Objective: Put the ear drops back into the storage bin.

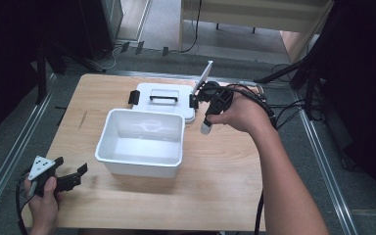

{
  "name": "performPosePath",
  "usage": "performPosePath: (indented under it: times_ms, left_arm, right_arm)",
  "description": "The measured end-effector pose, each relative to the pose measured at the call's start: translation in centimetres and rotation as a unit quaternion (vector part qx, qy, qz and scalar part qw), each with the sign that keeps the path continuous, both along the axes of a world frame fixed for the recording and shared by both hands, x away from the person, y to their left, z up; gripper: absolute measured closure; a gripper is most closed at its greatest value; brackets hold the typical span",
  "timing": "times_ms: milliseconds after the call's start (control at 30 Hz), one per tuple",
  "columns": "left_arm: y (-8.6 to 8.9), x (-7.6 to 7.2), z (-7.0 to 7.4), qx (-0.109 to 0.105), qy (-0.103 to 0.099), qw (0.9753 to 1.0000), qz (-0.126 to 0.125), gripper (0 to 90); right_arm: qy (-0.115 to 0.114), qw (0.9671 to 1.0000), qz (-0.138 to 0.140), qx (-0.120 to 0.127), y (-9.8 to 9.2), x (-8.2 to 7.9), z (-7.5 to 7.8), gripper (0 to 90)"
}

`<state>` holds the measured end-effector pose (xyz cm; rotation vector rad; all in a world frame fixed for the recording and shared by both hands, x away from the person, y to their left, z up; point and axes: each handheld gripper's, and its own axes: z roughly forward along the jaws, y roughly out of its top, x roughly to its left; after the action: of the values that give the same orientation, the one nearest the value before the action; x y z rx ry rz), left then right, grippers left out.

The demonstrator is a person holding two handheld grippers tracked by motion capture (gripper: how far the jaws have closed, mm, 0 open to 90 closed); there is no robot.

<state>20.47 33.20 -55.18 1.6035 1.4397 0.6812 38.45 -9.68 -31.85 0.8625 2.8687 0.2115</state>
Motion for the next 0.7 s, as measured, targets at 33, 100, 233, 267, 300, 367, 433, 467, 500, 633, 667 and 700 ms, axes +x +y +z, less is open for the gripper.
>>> performPosePath:
  times_ms: [33,100,233,267,300,367,433,467,500,633,667,700]
  left_arm:
    - [0.0,0.0,0.0,0.001,0.000,1.0000,0.001,7.8]
    - [0.0,0.0,0.0,0.002,-0.001,1.0000,0.002,7.8]
    - [0.0,0.0,0.0,0.002,0.000,1.0000,0.002,7.8]
    - [0.0,0.0,0.0,0.001,0.000,1.0000,0.002,7.8]
    - [0.0,0.0,0.0,0.000,0.000,1.0000,0.002,7.8]
    - [0.0,0.0,0.0,-0.001,0.000,1.0000,0.002,7.8]
    - [0.0,0.0,0.0,-0.001,0.001,1.0000,0.001,7.8]
    - [0.0,0.0,0.0,-0.001,0.002,1.0000,0.001,7.8]
    - [0.0,0.0,0.0,-0.001,0.003,1.0000,0.001,7.8]
    - [0.1,0.0,0.0,-0.002,0.003,1.0000,0.001,7.8]
    - [0.0,0.0,0.0,-0.003,0.003,1.0000,0.002,7.8]
    - [0.1,0.0,0.0,-0.003,0.003,1.0000,0.001,7.8]
  right_arm:
    - [0.000,1.0000,0.000,0.000,0.0,0.0,0.0,72.2]
    - [-0.001,1.0000,0.002,-0.001,0.4,0.0,0.3,72.2]
    - [-0.003,0.9999,0.010,0.001,1.5,0.0,0.8,72.2]
    - [-0.003,0.9999,0.016,0.002,1.7,0.0,0.9,72.2]
    - [-0.003,0.9999,0.017,0.002,2.0,-0.1,1.0,72.2]
    - [-0.002,0.9997,0.023,0.002,2.5,-0.1,1.1,72.2]
    - [-0.002,0.9995,0.030,0.002,3.2,-0.1,1.3,72.2]
    - [-0.002,0.9996,0.029,0.002,3.4,-0.1,1.3,72.2]
    - [-0.001,0.9994,0.034,0.004,3.8,-0.1,1.4,72.2]
    - [-0.001,0.9987,0.050,0.004,5.2,-0.1,1.5,72.2]
    - [0.001,0.9986,0.053,0.005,5.6,-0.2,1.5,72.2]
    - [0.001,0.9986,0.053,0.005,5.6,-0.2,1.5,72.2]
